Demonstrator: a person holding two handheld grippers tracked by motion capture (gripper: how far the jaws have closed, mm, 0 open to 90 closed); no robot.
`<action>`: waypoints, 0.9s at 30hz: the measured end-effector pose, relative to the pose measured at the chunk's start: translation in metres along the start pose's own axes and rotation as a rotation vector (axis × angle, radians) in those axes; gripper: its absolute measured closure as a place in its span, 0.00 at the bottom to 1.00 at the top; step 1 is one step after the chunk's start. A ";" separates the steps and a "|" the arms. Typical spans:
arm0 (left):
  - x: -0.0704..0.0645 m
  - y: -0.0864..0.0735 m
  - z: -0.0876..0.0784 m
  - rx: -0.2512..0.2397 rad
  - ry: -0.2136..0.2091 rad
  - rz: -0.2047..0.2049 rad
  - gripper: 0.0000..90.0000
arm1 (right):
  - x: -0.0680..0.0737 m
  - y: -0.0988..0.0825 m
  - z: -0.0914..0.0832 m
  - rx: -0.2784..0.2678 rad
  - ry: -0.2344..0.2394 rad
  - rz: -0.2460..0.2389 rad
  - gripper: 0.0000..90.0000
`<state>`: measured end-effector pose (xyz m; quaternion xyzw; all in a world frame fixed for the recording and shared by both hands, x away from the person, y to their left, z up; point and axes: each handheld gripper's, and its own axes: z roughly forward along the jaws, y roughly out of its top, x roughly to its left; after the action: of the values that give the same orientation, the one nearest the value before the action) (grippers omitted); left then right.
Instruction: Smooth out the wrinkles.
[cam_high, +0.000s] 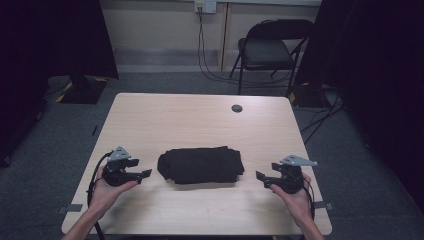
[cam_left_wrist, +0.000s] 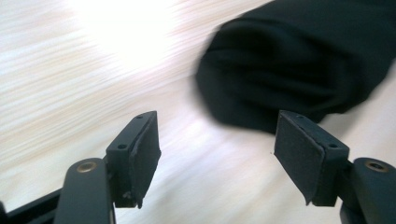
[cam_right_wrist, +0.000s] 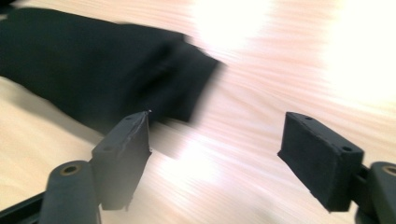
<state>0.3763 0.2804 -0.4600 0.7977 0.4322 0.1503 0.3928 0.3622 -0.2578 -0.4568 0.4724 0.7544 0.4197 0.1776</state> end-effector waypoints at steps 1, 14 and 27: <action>0.003 -0.001 0.001 0.012 0.008 -0.008 0.34 | -0.008 -0.003 -0.001 0.007 -0.034 0.009 0.25; 0.014 -0.024 0.020 0.125 0.074 0.077 0.28 | -0.037 -0.027 0.023 0.162 -0.181 -0.016 0.22; 0.017 -0.033 0.027 0.037 0.089 0.052 0.12 | -0.037 -0.035 0.024 0.096 -0.182 -0.026 0.19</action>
<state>0.3828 0.2909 -0.5038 0.8083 0.4312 0.1876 0.3544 0.3773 -0.2856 -0.5036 0.5065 0.7605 0.3363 0.2281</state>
